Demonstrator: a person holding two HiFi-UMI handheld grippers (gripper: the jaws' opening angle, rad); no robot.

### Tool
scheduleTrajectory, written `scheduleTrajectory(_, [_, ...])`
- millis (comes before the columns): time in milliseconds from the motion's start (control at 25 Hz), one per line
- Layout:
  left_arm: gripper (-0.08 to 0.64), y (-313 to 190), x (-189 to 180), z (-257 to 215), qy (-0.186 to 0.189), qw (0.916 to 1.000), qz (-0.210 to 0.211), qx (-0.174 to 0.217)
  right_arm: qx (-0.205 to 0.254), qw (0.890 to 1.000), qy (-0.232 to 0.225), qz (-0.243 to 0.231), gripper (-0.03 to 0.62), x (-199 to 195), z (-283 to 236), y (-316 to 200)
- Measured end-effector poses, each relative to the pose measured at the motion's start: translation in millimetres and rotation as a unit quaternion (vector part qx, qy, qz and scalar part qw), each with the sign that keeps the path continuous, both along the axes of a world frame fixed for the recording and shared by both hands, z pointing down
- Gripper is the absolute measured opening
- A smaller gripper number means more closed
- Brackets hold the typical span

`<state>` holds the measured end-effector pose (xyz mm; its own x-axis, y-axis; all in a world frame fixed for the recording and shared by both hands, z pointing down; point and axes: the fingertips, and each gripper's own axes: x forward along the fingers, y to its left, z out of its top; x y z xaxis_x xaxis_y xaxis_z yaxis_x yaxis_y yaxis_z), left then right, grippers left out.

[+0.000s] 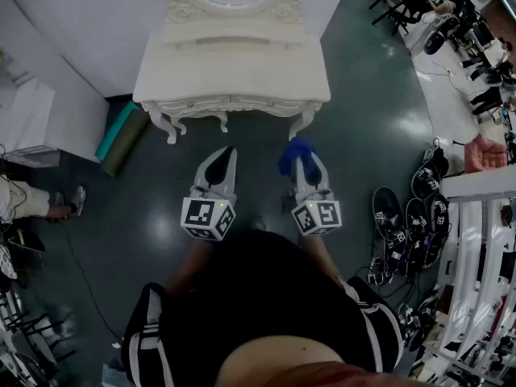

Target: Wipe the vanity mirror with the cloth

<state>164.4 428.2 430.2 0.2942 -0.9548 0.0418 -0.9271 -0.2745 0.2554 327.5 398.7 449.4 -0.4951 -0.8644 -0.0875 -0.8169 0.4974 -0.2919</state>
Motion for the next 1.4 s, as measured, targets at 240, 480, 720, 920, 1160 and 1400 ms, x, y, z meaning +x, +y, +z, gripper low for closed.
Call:
scheduleTrajectory(240, [0.008, 1.3, -8.9, 2.9, -0.001, 1.0000, -0.007, -0.002, -0.002, 1.000, 0.001, -0.006, 0.038, -8.4, 3.2, 0.6])
scheduleTrajectory(480, [0.008, 5.4, -21.8, 3.3, 0.001, 0.9999, -0.013, -0.002, -0.006, 1.000, -0.007, -0.007, 0.038, -17.4, 5.2, 1.5])
scheduleTrajectory(720, [0.008, 5.9, -47.7, 11.4, 0.005, 0.9997, -0.022, -0.008, -0.010, 1.000, -0.017, -0.004, 0.046, -33.7, 10.6, -0.2])
scheduleTrajectory(920, [0.009, 9.1, -73.8, 12.6, -0.002, 0.9996, -0.025, -0.010, -0.014, 1.000, -0.016, -0.003, 0.046, -58.1, 9.4, 0.1])
scheduleTrajectory(1160, [0.009, 15.0, -116.6, 17.4, 0.011, 0.9993, -0.032, -0.016, -0.018, 1.000, -0.006, 0.005, 0.046, -90.4, 9.6, 8.2])
scheduleTrajectory(1400, [0.009, -0.7, -140.7, 27.2, 0.013, 0.9994, -0.028, -0.017, -0.028, 0.999, -0.001, 0.022, 0.046, -100.3, 21.4, 5.0])
